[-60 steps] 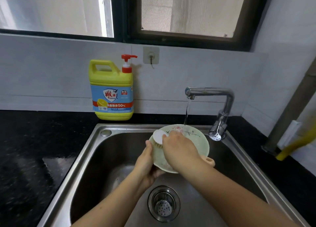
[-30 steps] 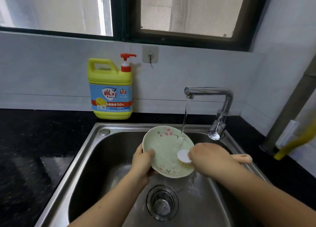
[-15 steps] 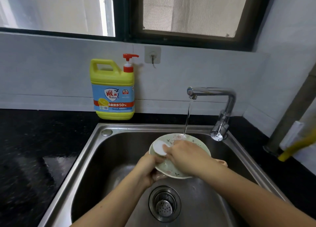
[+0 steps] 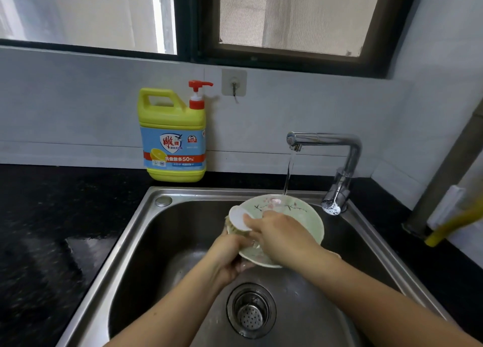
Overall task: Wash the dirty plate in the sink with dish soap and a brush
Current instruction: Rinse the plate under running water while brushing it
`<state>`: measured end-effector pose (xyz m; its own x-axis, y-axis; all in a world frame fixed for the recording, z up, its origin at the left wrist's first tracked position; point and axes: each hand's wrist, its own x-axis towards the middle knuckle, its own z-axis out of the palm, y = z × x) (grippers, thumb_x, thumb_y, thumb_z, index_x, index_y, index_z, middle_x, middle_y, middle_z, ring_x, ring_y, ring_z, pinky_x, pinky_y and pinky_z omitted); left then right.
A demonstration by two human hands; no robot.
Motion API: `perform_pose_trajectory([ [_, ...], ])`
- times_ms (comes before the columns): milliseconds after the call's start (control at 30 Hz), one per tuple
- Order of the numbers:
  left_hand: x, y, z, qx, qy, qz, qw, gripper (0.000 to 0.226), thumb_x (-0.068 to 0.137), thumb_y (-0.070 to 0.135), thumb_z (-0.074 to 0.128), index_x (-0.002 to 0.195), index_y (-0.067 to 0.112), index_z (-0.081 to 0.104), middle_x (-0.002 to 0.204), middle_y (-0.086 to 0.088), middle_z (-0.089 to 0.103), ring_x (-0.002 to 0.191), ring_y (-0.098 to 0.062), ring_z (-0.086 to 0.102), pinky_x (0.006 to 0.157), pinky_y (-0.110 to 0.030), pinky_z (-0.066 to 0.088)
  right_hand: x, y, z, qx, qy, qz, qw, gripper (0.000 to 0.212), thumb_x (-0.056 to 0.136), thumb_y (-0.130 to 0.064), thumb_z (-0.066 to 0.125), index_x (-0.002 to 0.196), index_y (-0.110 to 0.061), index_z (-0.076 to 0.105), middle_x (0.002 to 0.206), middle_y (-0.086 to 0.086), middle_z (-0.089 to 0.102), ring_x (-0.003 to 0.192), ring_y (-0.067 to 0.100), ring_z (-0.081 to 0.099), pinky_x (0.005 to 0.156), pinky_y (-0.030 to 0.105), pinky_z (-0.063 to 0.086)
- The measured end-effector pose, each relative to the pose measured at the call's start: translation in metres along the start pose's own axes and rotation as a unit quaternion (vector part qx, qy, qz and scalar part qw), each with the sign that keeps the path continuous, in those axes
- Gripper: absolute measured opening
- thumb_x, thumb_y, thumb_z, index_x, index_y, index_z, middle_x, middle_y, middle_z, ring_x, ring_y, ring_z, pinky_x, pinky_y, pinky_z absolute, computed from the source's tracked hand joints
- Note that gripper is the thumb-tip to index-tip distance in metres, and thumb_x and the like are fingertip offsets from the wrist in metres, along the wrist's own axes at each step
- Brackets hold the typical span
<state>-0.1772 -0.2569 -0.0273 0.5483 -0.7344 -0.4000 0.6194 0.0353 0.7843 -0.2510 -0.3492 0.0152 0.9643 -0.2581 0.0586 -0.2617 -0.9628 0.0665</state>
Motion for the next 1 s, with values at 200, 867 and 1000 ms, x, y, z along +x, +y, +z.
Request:
perform_pose_trajectory([
  [200,-0.002,-0.001,0.002,-0.003,0.008,-0.004,1.0,0.043,0.088,-0.009,0.048,0.123,0.017,0.05,0.099,-0.014,0.066,0.077,-0.028,0.067,0.047,-0.034,0.058,0.005,0.021,0.001,-0.047,0.061,0.059,0.995,0.041,0.099,-0.019,0.041,0.139,-0.023,0.035,0.12,0.009,0.051,0.108,0.03,0.051,0.078,0.038,0.045],
  [867,0.0,-0.001,0.001,0.018,0.048,0.043,0.998,0.045,0.085,-0.009,0.044,0.116,0.022,0.053,0.096,-0.011,0.068,0.076,-0.028,0.067,0.052,-0.035,0.058,-0.023,0.017,-0.024,-0.085,-0.038,0.061,0.994,0.034,0.1,-0.024,0.039,0.133,-0.024,0.048,0.115,0.01,0.055,0.107,0.031,0.056,0.079,0.038,0.045],
  [1000,-0.001,0.0,0.0,0.009,0.055,0.047,0.997,0.043,0.088,-0.007,0.043,0.12,0.023,0.05,0.1,-0.011,0.064,0.078,-0.028,0.065,0.04,-0.026,0.051,-0.022,0.034,-0.02,-0.132,-0.009,0.106,0.985,0.034,0.097,-0.011,0.039,0.13,-0.017,0.046,0.113,0.009,0.056,0.105,0.028,0.056,0.075,0.035,0.045],
])
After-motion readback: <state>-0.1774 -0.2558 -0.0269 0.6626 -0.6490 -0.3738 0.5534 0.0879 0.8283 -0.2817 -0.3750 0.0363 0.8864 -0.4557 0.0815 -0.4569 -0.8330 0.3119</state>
